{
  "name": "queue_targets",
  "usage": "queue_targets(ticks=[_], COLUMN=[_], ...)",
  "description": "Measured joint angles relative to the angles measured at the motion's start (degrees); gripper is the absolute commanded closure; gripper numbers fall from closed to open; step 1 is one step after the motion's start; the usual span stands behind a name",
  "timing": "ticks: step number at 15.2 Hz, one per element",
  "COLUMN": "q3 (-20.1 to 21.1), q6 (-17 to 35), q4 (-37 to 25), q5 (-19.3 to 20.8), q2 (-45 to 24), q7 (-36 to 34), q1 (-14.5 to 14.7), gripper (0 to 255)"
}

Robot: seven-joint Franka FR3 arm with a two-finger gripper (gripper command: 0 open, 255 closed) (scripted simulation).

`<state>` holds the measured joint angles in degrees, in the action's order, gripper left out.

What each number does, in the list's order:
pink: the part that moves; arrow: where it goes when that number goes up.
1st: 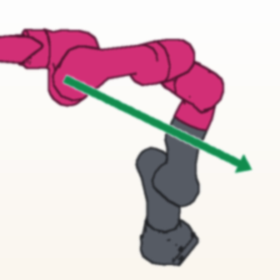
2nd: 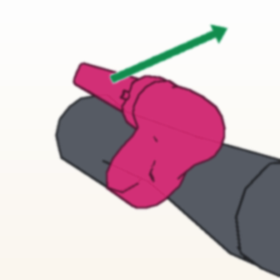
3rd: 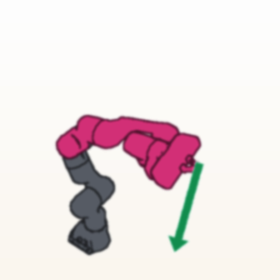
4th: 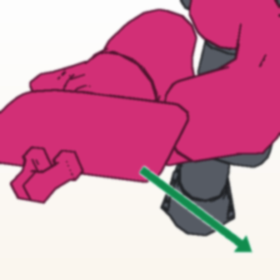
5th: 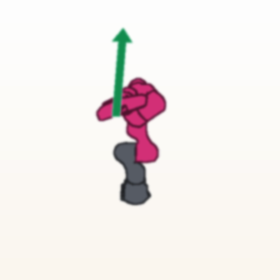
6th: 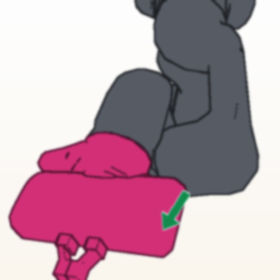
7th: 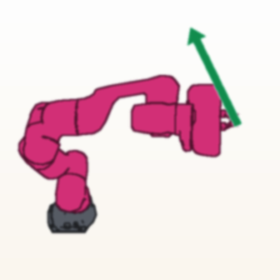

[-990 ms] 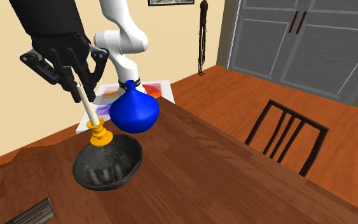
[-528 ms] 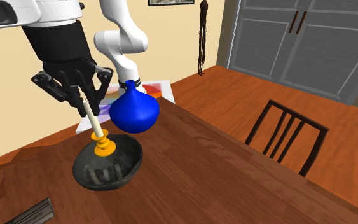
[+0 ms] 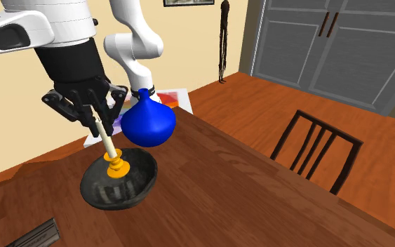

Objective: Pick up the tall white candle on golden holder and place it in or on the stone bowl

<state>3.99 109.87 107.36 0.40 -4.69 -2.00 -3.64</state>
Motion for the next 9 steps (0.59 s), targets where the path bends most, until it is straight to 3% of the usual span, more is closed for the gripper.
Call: queue_targets(ticks=[2, 3, 9], q3=[0.0, 0.0, 0.0], q6=[0.0, 0.0, 0.0], q4=[0.0, 0.0, 0.0], q5=[0.0, 0.0, 0.0], q2=[0.0, 0.0, 0.0], q7=[0.0, 0.0, 0.0], q1=[0.0, 0.0, 0.0], gripper=[255, 0, 0])
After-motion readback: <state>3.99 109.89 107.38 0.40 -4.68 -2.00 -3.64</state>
